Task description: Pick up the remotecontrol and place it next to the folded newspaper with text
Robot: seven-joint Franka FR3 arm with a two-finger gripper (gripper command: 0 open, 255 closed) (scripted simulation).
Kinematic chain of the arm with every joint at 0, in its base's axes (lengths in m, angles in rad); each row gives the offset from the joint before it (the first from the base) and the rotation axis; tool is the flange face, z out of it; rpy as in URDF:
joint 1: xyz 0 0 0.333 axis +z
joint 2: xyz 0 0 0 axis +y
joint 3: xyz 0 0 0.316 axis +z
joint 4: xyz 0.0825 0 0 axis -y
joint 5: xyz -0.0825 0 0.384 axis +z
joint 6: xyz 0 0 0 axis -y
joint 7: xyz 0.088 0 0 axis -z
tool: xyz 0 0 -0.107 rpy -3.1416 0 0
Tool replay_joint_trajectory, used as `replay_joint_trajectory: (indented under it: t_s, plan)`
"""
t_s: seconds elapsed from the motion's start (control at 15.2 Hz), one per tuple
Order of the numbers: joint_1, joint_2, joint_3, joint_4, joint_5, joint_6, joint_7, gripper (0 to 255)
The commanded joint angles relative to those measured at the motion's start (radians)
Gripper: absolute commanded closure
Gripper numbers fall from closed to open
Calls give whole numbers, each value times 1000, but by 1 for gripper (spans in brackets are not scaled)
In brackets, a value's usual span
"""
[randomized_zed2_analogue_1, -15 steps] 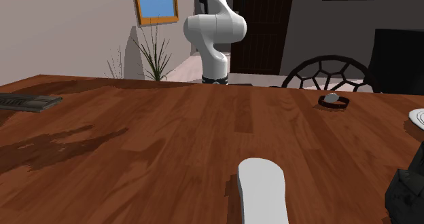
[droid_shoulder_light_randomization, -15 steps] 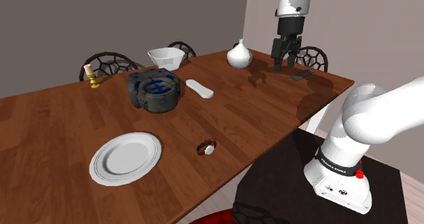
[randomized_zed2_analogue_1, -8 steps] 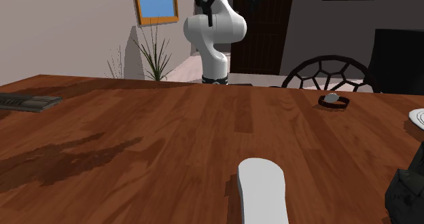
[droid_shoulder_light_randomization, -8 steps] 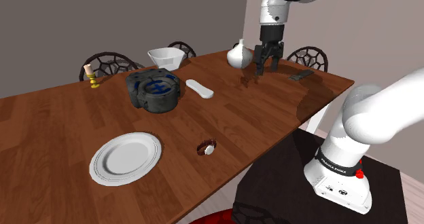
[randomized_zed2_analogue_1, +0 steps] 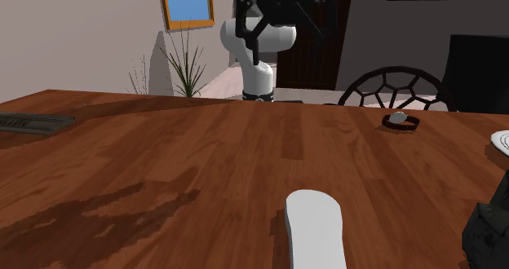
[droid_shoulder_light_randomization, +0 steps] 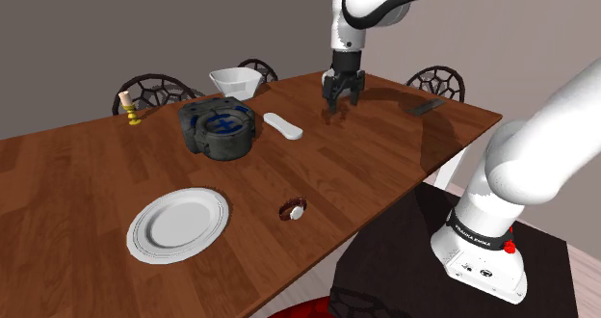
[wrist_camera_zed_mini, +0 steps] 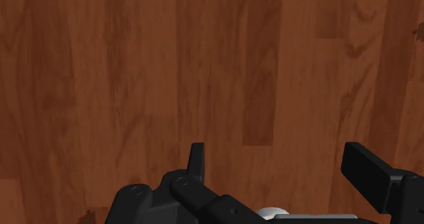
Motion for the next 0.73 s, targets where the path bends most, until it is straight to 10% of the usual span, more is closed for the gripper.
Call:
replay_joint_trajectory:
  t_s: [0.0,0.66]
  plan:
    - [1,67,5,34,-3,42,10,0]
    - [3,442,14,316,-29,173,53,0]
